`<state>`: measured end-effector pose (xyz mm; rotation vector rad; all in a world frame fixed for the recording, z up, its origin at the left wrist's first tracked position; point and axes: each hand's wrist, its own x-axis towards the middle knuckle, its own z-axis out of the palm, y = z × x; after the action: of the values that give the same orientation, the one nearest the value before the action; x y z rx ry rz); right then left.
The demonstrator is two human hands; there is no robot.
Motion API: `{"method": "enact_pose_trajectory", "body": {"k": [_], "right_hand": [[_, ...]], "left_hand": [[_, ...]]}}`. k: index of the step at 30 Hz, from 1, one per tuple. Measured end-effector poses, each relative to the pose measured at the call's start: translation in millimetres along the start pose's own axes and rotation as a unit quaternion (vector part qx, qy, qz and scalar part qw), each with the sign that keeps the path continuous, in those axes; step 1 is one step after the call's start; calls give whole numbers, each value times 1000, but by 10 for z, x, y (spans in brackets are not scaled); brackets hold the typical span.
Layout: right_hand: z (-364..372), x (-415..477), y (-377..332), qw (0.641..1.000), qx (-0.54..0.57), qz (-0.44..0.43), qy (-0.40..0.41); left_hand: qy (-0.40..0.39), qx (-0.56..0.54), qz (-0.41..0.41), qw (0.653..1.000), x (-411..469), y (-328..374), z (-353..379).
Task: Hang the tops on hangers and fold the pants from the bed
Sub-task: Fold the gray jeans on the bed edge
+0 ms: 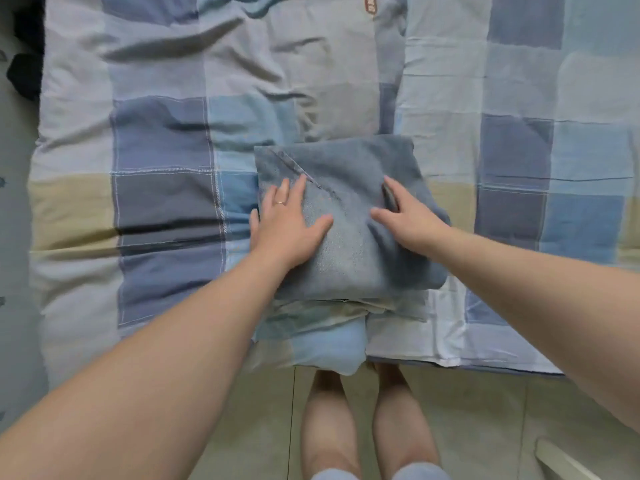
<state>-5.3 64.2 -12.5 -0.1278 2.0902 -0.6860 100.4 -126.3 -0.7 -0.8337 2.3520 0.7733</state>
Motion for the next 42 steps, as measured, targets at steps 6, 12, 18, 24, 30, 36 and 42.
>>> {"method": "enact_pose_trajectory", "body": {"k": [6, 12, 18, 24, 30, 36, 42], "right_hand": [[713, 166, 561, 947, -294, -94, 85], [703, 321, 588, 955, -274, -93, 68], [419, 128, 632, 978, -125, -88, 144], [209, 276, 717, 979, 176, 11, 100], [0, 447, 675, 955, 282, 87, 30], [-119, 234, 650, 952, 298, 59, 49], [-259, -393, 752, 912, 341, 198, -115]], "left_hand": [[47, 73, 62, 994, 206, -498, 696], [73, 77, 79, 991, 295, -519, 775], [232, -96, -81, 965, 47, -356, 760], [158, -234, -161, 946, 196, -442, 684], [-26, -381, -175, 908, 523, -624, 242], [-126, -466, -193, 854, 263, -531, 200], [-257, -435, -202, 839, -282, -540, 175]]}}
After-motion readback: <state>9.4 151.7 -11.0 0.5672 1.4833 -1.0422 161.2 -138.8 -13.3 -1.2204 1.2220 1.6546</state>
